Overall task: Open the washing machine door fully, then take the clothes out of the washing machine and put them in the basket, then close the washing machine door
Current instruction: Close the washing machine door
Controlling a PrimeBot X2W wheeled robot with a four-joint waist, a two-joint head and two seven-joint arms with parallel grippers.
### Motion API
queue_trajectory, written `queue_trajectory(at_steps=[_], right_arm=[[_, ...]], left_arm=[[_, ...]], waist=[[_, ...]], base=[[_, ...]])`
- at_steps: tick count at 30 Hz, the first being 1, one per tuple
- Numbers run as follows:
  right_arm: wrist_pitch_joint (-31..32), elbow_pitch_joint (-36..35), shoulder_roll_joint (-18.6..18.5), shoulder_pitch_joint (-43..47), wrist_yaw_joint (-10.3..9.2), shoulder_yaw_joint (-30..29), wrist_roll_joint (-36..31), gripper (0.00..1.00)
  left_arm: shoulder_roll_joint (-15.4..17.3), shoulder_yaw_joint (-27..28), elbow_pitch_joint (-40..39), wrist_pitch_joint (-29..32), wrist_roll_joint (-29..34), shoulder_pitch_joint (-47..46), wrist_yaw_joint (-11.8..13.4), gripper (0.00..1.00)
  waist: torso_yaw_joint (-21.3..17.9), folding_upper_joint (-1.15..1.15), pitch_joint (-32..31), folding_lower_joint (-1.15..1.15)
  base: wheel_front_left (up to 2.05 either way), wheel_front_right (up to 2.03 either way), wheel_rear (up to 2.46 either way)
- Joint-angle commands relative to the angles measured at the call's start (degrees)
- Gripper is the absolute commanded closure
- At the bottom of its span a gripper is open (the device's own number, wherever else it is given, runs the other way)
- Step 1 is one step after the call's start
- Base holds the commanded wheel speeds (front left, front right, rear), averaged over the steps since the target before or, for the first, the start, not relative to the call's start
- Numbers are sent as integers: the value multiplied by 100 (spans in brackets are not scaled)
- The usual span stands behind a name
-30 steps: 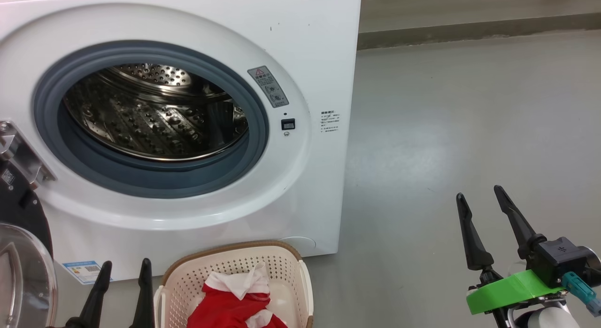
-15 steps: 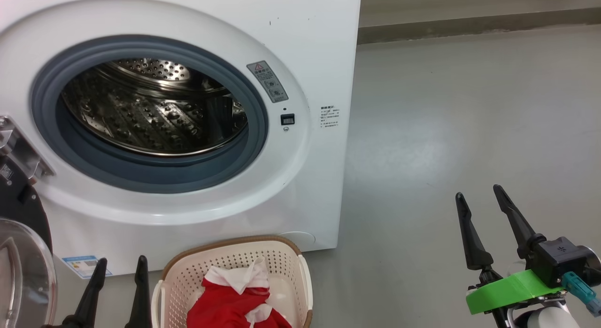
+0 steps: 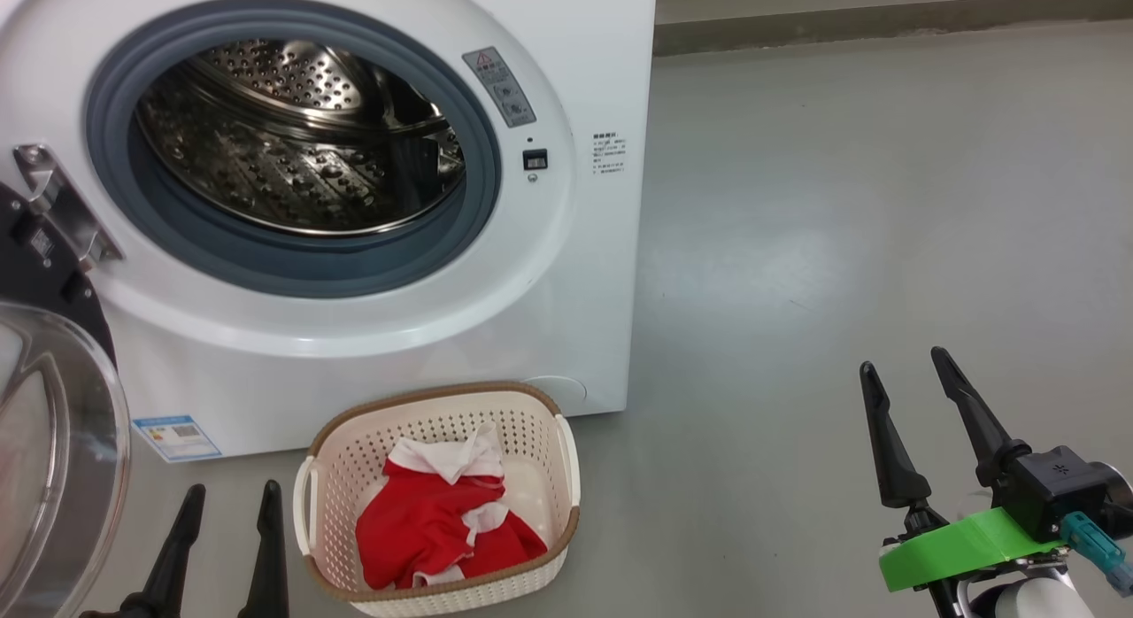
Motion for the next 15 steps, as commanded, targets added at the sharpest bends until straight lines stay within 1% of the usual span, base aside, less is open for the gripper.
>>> queue_trajectory(at_steps=[1, 4, 7, 15], right_arm=[[-36, -166, -41, -98, 12, 146, 39, 0], [-36, -170, -41, -99, 12, 145, 38, 0], [-36, -169, -41, -101, 12, 143, 33, 0], [-36, -157, -41, -107, 12, 133, 35, 0]], left_arm=[[135, 172, -168, -52, -4, -138, -5, 0], [137, 169, -162, -52, 6, -143, 25, 0], [136, 162, -145, -58, 50, -152, 91, 0], [129, 130, -127, -83, 77, -173, 160, 0]], waist=[[3, 0, 11, 0], [7, 0, 19, 0], [13, 0, 22, 0], [52, 0, 6, 0]], base=[[-96, 96, 0], [-83, 83, 0], [-42, 42, 0], [-2, 2, 0]])
